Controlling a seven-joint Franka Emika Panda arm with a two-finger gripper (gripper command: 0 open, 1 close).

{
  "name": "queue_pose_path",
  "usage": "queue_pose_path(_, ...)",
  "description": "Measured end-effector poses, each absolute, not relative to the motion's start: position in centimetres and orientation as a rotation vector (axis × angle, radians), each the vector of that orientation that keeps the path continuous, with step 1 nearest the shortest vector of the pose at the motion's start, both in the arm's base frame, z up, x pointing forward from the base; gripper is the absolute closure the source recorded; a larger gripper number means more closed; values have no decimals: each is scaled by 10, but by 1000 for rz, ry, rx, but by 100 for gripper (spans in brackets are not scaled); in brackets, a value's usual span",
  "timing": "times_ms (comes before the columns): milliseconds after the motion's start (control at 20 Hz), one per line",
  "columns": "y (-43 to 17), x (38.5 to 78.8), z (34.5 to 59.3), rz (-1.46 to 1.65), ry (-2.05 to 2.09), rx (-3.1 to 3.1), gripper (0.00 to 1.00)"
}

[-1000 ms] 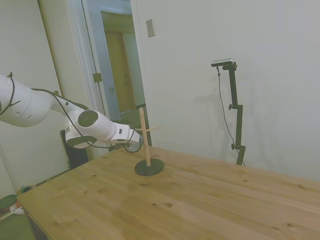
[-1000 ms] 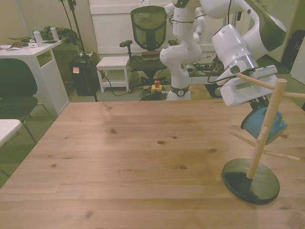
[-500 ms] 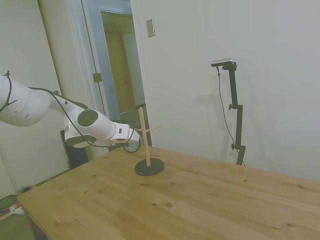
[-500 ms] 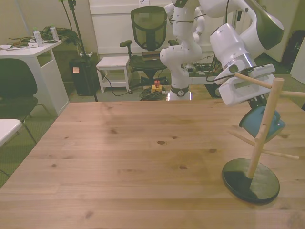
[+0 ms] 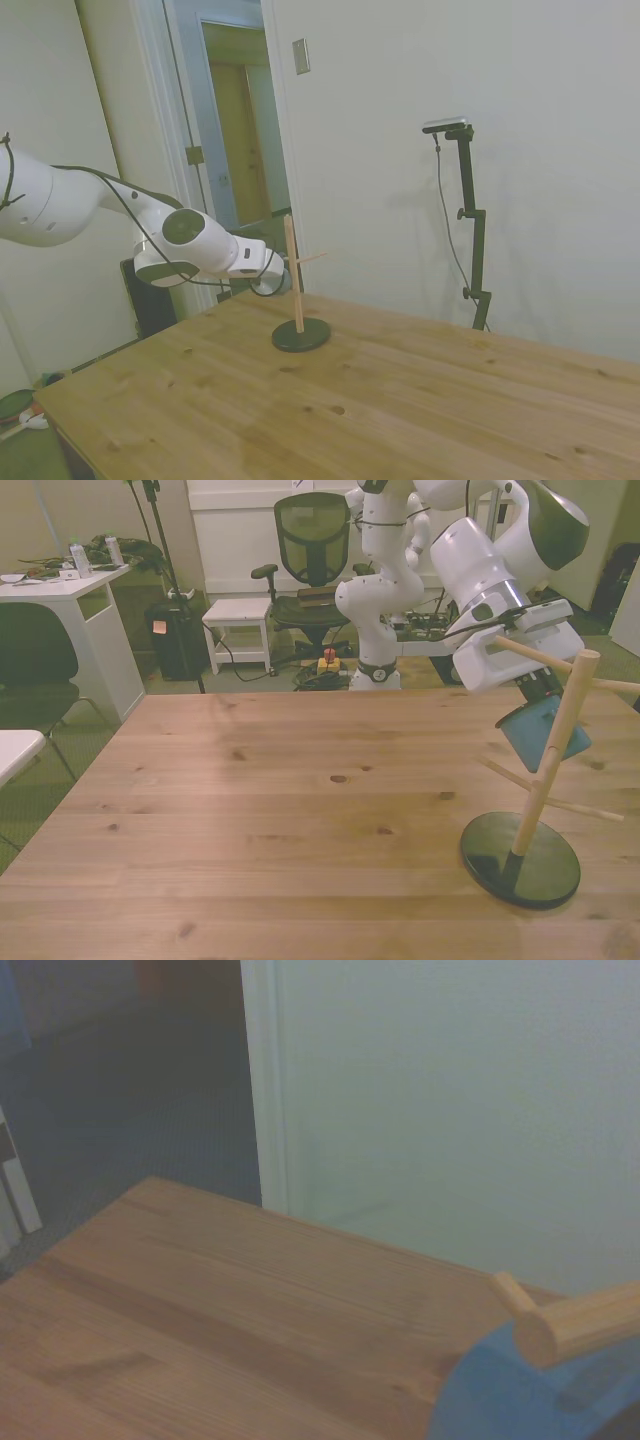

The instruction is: Unload the mug

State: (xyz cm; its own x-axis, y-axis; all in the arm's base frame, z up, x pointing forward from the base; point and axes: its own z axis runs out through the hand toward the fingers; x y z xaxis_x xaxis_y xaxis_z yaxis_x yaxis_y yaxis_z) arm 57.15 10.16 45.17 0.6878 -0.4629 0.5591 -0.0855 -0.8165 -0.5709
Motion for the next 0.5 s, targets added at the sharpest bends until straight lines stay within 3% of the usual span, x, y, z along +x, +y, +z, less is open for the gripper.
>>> queue_pose_path(500,123,568,452,-968,371,-2385,100)
